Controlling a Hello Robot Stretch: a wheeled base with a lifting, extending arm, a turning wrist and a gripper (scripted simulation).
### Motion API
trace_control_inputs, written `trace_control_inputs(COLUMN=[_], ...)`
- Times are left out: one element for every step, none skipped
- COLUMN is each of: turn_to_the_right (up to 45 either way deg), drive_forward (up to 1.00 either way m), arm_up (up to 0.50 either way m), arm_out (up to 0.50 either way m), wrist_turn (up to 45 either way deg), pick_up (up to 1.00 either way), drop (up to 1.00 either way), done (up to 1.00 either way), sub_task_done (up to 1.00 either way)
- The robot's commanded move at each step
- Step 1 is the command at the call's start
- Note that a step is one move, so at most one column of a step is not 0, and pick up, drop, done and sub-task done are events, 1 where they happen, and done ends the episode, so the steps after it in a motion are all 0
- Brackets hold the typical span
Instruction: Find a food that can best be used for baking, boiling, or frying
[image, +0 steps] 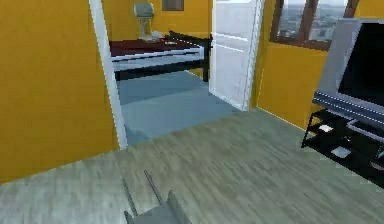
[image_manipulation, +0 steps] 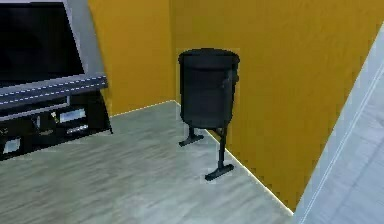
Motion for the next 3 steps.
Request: trace_control_inputs(turn_to_the_right=[-45.0,-45.0,-45.0], drive_forward=[0.0,0.0,0.0], arm_up=[0.0,0.0,0.0], arm_out=[0.0,0.0,0.0], wrist_turn=[0.0,0.0,0.0], pick_up=[0.0,0.0,0.0], drop=[0.0,0.0,0.0], done=[0.0,0.0,0.0], sub_task_done=[0.0,0.0,0.0])
